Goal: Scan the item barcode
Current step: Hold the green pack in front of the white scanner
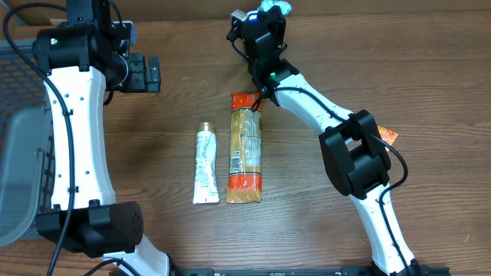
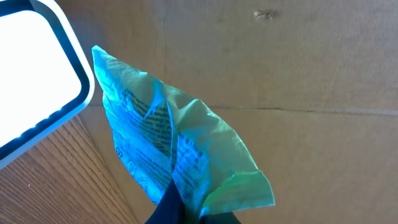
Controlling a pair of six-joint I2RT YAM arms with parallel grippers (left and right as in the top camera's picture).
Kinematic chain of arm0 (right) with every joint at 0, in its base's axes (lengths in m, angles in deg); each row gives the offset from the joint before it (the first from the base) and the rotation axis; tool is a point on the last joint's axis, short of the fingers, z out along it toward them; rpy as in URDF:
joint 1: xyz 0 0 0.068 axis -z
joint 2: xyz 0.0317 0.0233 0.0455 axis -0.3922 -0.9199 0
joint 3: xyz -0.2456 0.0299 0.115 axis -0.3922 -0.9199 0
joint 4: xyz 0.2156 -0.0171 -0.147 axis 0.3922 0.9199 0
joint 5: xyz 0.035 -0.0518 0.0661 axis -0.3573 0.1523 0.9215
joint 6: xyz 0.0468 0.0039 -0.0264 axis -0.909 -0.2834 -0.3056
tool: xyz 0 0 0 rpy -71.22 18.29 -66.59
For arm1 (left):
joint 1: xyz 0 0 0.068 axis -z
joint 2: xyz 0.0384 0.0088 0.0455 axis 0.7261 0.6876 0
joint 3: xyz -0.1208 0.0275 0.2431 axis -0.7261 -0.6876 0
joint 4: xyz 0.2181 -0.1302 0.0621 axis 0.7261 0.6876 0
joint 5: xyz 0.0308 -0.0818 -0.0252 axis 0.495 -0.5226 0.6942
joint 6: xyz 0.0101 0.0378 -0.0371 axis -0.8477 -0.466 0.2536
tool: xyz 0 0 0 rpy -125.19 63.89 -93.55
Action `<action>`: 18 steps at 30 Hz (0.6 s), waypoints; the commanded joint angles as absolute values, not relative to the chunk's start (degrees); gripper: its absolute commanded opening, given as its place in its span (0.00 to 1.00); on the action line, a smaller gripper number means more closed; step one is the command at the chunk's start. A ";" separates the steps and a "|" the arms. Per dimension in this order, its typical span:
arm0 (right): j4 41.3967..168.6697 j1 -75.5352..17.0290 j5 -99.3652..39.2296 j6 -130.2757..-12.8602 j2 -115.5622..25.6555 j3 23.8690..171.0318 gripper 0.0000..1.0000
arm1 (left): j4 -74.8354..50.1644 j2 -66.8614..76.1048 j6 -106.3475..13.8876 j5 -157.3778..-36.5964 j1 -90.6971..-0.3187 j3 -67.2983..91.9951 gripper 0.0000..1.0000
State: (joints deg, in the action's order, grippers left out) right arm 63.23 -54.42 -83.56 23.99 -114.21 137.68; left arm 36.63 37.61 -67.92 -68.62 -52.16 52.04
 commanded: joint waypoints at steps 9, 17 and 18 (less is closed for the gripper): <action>62.44 -56.10 -84.83 20.84 -114.34 139.03 0.04 | 36.74 38.29 -68.97 -68.31 -51.77 52.08 0.99; 70.34 -57.66 -85.20 4.25 -105.75 139.03 0.04 | 36.74 38.29 -68.97 -68.31 -51.77 52.08 1.00; 73.48 -57.77 -85.03 1.81 -103.61 139.03 0.04 | 36.74 38.29 -68.97 -68.31 -51.77 52.08 1.00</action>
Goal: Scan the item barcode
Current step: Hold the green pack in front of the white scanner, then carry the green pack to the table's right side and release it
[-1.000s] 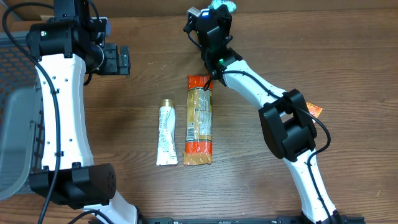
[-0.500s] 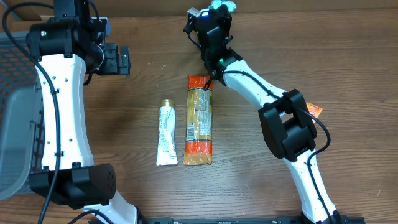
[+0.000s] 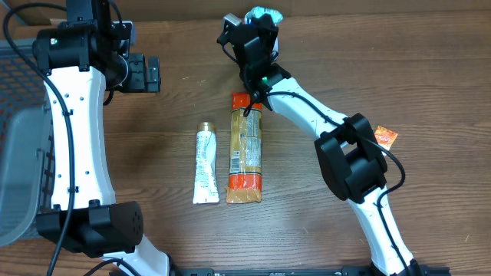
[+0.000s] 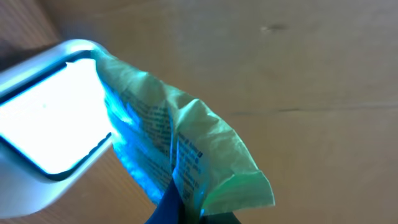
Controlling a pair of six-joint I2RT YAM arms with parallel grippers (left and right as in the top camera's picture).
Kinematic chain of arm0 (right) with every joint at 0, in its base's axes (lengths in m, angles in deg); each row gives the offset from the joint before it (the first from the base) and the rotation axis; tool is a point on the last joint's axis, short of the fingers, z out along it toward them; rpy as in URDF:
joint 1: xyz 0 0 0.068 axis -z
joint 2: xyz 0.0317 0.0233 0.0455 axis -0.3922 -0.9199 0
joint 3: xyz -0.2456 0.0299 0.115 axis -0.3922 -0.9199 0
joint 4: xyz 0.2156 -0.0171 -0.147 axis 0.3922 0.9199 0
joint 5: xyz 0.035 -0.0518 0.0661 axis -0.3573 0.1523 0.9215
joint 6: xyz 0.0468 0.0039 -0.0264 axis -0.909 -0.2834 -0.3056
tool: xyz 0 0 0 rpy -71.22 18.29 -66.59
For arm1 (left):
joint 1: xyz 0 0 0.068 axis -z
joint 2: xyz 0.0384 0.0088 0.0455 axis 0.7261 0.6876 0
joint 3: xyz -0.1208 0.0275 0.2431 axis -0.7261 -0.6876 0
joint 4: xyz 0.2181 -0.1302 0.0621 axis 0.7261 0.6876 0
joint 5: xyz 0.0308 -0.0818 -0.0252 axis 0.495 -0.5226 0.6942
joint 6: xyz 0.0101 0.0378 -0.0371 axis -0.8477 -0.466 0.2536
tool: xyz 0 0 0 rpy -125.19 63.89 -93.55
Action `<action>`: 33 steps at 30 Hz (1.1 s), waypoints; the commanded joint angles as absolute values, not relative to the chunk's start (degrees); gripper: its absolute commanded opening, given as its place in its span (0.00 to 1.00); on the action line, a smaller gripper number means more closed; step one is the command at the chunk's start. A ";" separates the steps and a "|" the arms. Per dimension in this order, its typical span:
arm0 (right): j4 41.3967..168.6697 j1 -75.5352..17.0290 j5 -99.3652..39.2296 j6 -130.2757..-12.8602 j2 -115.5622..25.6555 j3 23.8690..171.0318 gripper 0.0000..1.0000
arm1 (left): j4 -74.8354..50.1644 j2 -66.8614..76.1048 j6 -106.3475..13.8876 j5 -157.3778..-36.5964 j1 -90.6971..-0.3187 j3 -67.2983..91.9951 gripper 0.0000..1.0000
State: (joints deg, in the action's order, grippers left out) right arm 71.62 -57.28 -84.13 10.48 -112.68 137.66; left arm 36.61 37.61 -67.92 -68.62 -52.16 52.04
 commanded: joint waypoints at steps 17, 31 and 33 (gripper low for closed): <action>145.61 -38.51 -41.64 -74.52 -73.84 139.03 0.04 | 36.74 38.29 -68.97 -68.31 -51.77 52.08 1.00; 144.19 -15.38 -31.59 -81.47 -76.20 112.50 0.04 | 36.74 38.29 -68.97 -68.31 -51.79 52.08 1.00; 140.41 -14.20 -31.57 -81.47 -76.20 107.78 0.04 | 36.74 38.29 -68.97 -68.31 -51.79 52.08 1.00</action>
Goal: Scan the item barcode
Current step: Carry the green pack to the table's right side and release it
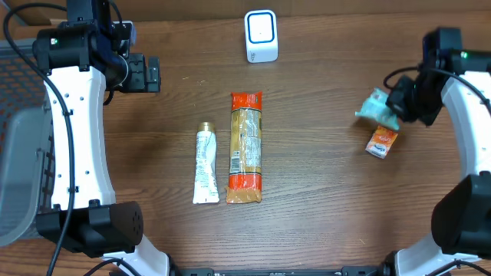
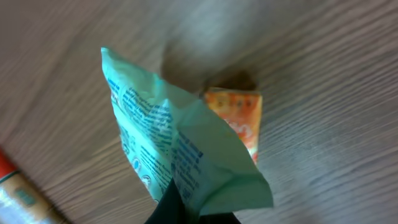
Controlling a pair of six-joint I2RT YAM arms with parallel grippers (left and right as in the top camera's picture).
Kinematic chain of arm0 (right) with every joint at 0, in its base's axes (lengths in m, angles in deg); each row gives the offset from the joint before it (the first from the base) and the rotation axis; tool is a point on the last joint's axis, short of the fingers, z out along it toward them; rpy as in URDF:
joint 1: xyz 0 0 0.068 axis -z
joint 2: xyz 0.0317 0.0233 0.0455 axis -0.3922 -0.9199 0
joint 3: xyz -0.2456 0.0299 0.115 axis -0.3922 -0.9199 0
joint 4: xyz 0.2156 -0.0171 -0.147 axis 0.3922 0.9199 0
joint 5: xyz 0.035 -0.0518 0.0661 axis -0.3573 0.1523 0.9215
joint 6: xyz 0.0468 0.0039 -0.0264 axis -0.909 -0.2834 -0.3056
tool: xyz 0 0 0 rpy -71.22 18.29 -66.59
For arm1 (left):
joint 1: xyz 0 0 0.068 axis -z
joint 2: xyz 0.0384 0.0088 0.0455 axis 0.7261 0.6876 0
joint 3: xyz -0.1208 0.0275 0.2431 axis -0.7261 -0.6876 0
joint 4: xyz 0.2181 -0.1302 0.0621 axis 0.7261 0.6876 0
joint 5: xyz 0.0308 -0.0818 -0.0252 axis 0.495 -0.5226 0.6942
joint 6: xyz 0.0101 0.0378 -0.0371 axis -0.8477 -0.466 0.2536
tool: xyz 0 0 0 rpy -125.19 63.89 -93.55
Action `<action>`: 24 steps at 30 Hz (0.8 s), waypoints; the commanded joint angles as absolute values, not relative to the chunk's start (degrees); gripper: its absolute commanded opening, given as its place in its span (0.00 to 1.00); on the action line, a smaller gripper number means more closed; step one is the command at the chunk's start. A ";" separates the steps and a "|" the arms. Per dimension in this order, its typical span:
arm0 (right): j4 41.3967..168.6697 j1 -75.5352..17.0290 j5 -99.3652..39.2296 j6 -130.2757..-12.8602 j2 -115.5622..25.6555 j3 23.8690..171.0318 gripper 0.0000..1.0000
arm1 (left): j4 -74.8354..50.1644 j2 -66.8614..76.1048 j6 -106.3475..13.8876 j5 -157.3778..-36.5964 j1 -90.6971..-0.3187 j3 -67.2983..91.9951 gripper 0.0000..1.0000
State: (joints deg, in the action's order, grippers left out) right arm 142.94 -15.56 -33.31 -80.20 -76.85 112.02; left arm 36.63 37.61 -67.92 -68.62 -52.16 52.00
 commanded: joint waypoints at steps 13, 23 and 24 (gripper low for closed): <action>130.79 -12.24 -38.52 -81.21 -76.18 96.70 0.39 | 36.74 38.29 -68.97 -68.31 -51.77 52.08 1.00; 143.93 -12.46 -38.36 -79.72 -76.09 115.10 0.64 | 36.74 38.29 -68.97 -68.31 -51.77 52.08 1.00; 145.28 -12.94 -37.68 -79.24 -76.09 117.53 0.64 | 36.74 38.29 -68.97 -68.31 -51.79 52.08 0.99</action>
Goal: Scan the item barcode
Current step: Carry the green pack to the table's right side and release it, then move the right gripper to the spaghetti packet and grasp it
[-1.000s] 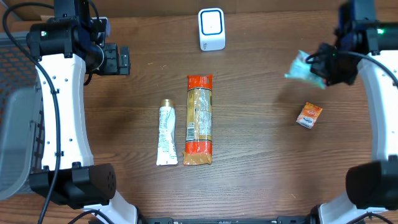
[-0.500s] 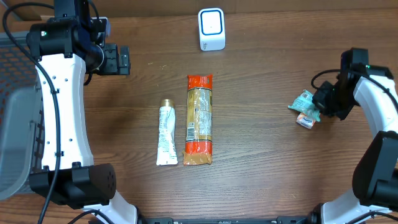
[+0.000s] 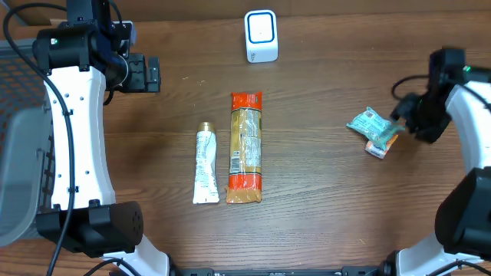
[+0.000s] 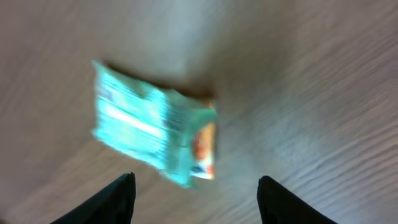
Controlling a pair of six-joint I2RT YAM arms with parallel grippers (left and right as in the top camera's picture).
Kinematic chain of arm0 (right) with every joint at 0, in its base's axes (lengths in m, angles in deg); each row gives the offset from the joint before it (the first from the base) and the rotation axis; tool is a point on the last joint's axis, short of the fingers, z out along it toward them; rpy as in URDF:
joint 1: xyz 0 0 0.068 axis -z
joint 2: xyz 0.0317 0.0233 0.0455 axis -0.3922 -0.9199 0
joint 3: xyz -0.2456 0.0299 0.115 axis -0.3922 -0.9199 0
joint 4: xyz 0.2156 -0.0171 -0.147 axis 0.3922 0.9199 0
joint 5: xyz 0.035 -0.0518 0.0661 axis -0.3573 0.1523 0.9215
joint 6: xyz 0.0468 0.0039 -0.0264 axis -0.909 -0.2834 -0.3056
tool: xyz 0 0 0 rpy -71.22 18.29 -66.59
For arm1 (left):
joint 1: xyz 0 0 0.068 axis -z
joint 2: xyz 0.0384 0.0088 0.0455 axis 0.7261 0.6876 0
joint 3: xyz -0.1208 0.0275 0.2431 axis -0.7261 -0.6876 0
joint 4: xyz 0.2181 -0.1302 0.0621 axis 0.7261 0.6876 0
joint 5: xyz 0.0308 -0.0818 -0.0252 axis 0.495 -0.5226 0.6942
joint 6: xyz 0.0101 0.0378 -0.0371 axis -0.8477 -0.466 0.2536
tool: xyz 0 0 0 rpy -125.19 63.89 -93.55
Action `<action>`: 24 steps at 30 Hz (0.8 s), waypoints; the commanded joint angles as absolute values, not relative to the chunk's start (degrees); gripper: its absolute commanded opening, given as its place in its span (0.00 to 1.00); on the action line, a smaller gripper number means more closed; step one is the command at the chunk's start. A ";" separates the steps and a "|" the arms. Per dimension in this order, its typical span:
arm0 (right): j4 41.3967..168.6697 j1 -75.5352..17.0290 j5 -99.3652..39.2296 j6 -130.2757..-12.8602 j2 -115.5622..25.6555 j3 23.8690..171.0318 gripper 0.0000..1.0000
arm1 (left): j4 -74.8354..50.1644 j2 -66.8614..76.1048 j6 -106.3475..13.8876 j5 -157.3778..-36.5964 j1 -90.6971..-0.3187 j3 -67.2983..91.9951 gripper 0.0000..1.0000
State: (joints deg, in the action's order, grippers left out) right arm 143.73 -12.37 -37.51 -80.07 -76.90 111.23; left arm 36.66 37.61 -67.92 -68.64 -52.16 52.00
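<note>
A teal packet (image 3: 369,123) lies on the table at the right, its edge resting over a small orange packet (image 3: 382,145). My right gripper (image 3: 408,123) is just right of it and open, with nothing between its fingers. In the right wrist view, which is blurred, the teal packet (image 4: 140,132) and the orange packet (image 4: 204,144) lie beyond the spread gripper (image 4: 196,198). The white barcode scanner (image 3: 261,36) stands at the back centre. My left gripper (image 3: 144,73) hangs at the far left; its jaws are not clear.
A white tube (image 3: 204,163) and a long pack with orange ends (image 3: 245,148) lie side by side at the middle of the table. A grey wire basket (image 3: 17,146) sits at the left edge.
My right gripper was shut on the teal packet above the orange packet. It is now open, and the teal packet lies on the table, partly over the orange one.
My right gripper held the teal packet at the scanner at the back centre, and still did at the second moment. Then it held the packet at the right side over the orange packet. Now the packet is let go there.
</note>
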 commanded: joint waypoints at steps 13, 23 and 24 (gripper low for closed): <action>141.11 -30.27 -14.80 -66.61 -76.26 118.49 0.73 | 36.74 38.29 -68.97 -68.31 -51.77 52.08 1.00; 122.07 -46.16 -14.15 -75.94 -76.44 103.01 0.74 | 36.74 38.29 -68.97 -68.31 -51.77 52.08 1.00; 119.64 -47.08 -13.25 -76.49 -76.46 101.31 0.74 | 36.74 38.29 -68.97 -68.31 -51.77 52.08 1.00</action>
State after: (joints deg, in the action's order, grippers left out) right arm 122.22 -45.53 -15.04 -72.75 -76.83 104.56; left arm 36.63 37.61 -67.92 -68.62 -52.16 51.98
